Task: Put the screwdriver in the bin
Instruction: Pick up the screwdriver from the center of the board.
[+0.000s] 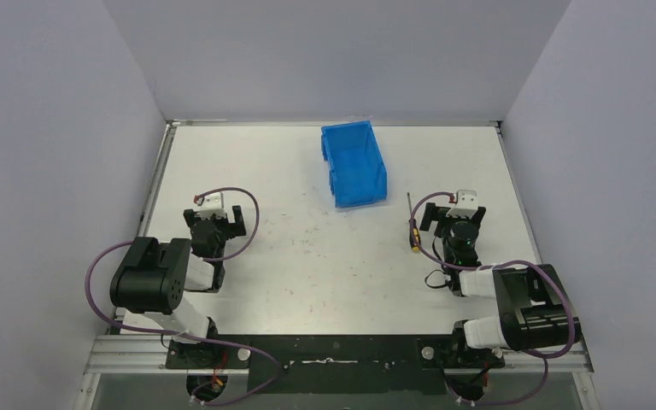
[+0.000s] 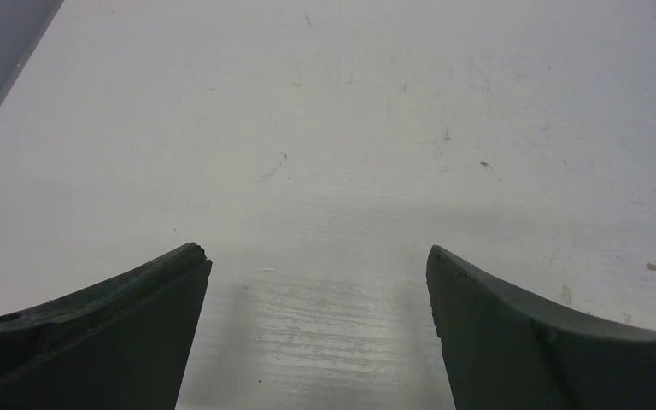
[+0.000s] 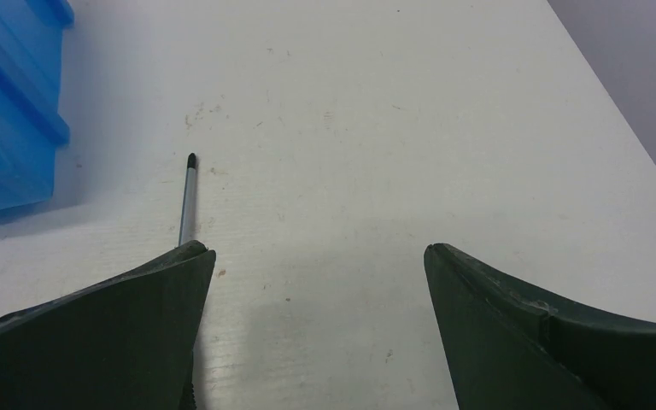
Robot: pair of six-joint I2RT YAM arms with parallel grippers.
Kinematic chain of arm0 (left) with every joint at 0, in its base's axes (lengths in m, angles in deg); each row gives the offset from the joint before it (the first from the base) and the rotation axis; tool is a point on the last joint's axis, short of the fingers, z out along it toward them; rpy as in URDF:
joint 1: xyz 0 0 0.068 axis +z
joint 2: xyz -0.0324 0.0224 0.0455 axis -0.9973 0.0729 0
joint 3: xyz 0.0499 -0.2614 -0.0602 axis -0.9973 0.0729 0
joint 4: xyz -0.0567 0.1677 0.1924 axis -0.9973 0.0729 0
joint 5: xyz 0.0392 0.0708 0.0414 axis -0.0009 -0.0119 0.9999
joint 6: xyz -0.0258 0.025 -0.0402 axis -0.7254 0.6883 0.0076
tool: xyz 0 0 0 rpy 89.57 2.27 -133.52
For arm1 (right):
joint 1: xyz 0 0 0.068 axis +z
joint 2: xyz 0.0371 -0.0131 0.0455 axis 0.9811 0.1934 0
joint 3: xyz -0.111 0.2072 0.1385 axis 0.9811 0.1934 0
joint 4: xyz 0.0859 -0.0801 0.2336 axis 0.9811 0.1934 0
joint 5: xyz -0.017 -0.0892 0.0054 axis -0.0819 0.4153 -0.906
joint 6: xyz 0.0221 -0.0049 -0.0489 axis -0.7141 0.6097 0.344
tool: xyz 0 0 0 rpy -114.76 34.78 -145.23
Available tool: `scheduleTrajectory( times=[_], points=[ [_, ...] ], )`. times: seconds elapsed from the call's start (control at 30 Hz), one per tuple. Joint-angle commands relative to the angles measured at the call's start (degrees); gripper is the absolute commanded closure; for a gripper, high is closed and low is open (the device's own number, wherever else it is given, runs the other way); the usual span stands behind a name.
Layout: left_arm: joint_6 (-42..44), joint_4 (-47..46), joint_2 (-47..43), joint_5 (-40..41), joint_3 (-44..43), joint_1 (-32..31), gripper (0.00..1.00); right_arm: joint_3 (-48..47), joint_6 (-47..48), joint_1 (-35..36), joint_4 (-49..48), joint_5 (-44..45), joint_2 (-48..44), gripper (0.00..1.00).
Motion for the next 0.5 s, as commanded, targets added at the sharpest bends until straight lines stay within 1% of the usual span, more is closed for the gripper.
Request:
scheduleTrajectory(
  times=[0.0,0.47],
  points=[
    [0.39,-3.02,-0.16,-0.09,-1.31,-0.07,0.03,0.71,-0.7,-0.39,-3.89,-0.43,-1.59,0.0],
    [0.36,-3.1,-0.15,-0.09,-1.31,-0.12,0.03,0.17,-1.01,-0.44,-3.24,-0.1,-1.15,0.0]
  ],
)
